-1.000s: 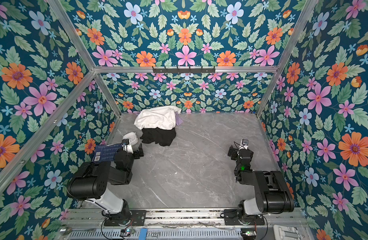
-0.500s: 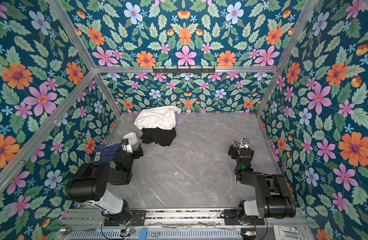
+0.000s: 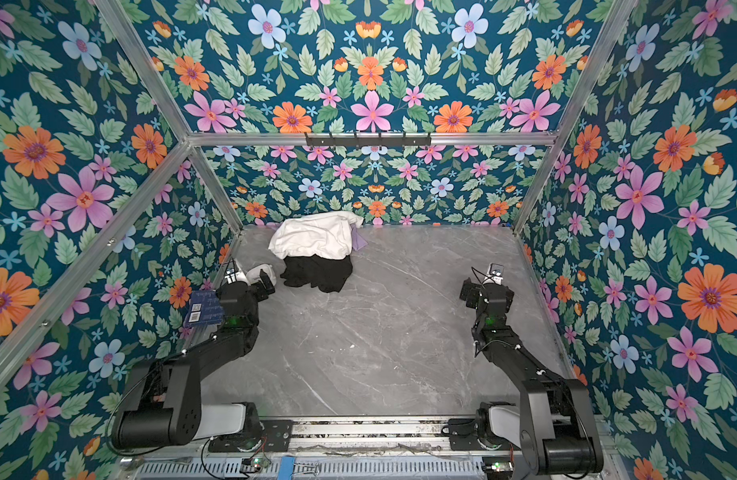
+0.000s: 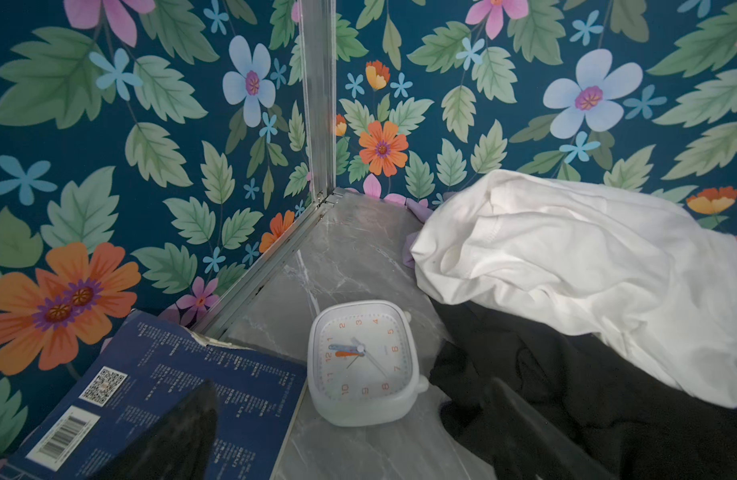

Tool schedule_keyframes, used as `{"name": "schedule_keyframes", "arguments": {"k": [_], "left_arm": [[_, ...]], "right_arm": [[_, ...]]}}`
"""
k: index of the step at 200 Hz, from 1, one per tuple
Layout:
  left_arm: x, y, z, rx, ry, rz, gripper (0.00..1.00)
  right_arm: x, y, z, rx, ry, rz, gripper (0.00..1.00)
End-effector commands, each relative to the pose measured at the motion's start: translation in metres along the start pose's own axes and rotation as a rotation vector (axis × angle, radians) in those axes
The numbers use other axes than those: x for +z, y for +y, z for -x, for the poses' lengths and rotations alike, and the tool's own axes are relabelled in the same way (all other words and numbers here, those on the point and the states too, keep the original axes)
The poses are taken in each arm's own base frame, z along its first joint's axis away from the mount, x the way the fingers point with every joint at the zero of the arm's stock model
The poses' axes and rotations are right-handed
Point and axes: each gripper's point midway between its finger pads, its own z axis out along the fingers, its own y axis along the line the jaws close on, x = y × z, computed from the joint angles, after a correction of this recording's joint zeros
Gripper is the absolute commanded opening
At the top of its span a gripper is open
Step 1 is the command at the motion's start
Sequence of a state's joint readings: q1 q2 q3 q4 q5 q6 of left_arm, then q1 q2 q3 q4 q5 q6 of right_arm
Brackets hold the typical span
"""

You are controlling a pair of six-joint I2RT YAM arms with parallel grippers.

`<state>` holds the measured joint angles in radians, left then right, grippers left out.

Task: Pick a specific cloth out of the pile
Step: 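Move the left gripper to the black garment while the right gripper reaches toward the pile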

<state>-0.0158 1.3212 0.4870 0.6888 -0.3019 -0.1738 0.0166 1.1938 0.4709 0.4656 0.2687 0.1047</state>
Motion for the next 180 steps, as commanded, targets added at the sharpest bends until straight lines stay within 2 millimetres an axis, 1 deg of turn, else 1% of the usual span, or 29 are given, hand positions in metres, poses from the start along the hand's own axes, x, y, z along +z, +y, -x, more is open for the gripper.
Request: {"name": "schedule_keyframes", "arguments": {"k": [1, 16, 31, 46, 57, 80, 98, 112, 125, 142, 157, 180], "left_arm": [[-0.004, 0.004, -0.014, -0.083, 0.087, 0.022, 1.0], [-0.005, 0.004, -0.013, -0.122, 0.116, 0.028, 1.0], [-0.003, 0.0, -0.013, -0.123, 0.165, 0.023, 1.0], [0.0, -0.006, -0.015, -0.119, 0.222, 0.012, 1.0], [0.002, -0.008, -0.017, -0.131, 0.259, 0.015, 1.0], [0.003, -0.026, -0.019, -0.189, 0.307, -0.058, 1.0], [0.003, -0.037, -0.024, -0.241, 0.339, -0.102, 0.99], [0.002, -0.048, -0.03, -0.284, 0.375, -0.144, 0.97], [0.003, -0.057, -0.034, -0.318, 0.415, -0.178, 0.95], [0.002, -0.068, -0.039, -0.357, 0.466, -0.218, 0.93], [0.0, -0.074, -0.043, -0.385, 0.502, -0.242, 0.92], [-0.004, -0.079, -0.044, -0.412, 0.525, -0.267, 0.91]], "right_arm": [[-0.003, -0.008, -0.001, 0.002, 0.033, -0.045, 0.98], [-0.006, -0.008, 0.002, 0.039, 0.053, -0.049, 0.97], [-0.007, -0.007, 0.003, 0.108, 0.088, -0.049, 0.97], [-0.007, -0.003, -0.001, 0.178, 0.124, -0.035, 0.95], [-0.006, 0.002, -0.006, 0.198, 0.139, -0.015, 0.94], [-0.003, 0.007, -0.017, 0.189, 0.167, -0.013, 0.94], [-0.006, 0.018, -0.018, 0.21, 0.177, 0.013, 0.93], [-0.007, 0.034, -0.019, 0.262, 0.174, 0.073, 0.93], [-0.008, 0.057, -0.022, 0.294, 0.184, 0.158, 0.93], [-0.007, 0.082, -0.029, 0.325, 0.237, 0.227, 0.93], [-0.005, 0.104, -0.036, 0.329, 0.293, 0.285, 0.93], [-0.005, 0.135, -0.039, 0.314, 0.337, 0.348, 0.95]]}}
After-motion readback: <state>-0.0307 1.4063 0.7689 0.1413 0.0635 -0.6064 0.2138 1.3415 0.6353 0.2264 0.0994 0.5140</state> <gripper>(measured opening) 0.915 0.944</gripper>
